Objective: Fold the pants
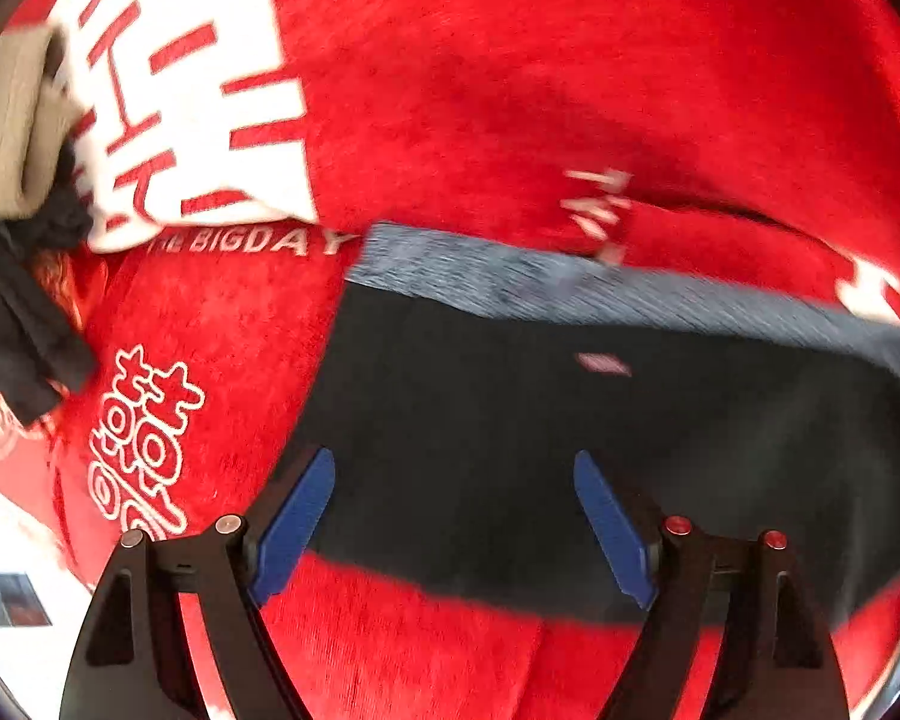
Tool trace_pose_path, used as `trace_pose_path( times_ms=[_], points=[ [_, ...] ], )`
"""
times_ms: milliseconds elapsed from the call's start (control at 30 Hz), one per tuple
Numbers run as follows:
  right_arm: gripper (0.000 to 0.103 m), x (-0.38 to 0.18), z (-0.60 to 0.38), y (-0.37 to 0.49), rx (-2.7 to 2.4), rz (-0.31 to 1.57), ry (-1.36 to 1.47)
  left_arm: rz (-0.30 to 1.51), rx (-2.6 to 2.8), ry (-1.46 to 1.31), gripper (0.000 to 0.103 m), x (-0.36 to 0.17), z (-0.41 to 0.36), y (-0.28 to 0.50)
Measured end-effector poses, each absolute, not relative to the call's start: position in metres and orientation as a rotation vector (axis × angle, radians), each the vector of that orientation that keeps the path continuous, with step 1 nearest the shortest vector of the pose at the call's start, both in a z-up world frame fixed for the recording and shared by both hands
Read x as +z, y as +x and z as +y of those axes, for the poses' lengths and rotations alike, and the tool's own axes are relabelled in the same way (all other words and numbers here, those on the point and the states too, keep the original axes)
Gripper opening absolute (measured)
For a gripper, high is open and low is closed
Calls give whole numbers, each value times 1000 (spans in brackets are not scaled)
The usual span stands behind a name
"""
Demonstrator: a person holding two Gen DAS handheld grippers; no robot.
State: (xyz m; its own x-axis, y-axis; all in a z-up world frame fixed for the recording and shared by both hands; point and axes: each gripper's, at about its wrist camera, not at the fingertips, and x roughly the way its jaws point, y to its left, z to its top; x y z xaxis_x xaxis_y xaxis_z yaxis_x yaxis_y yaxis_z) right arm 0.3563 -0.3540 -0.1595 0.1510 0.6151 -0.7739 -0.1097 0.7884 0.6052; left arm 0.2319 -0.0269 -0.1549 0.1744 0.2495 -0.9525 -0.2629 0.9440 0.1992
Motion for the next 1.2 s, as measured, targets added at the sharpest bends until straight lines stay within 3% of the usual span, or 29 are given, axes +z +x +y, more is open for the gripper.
trace_pose_path(
  times_ms=[233, 700, 1100, 1167, 1200],
  points=[
    [52, -136, -432, 271, 486, 1353, 601, 1418, 111, 17, 83, -145, -108, 207],
    [52, -177, -593, 29, -61, 1378, 889, 1421, -389, -116, 83, -150, -297, 201],
    [53, -225, -597, -7, 65, 1303, 1106, 1490, -476, -114, 83, -179, -381, 200],
    [50, -231, -598, -1, 97, 1307, 1149, 1501, -470, -135, 65, -181, -388, 202],
    [23, -234, -598, 1, 100, 1320, 1162, 1516, -480, -146, 37, -184, -390, 204]
  ],
)
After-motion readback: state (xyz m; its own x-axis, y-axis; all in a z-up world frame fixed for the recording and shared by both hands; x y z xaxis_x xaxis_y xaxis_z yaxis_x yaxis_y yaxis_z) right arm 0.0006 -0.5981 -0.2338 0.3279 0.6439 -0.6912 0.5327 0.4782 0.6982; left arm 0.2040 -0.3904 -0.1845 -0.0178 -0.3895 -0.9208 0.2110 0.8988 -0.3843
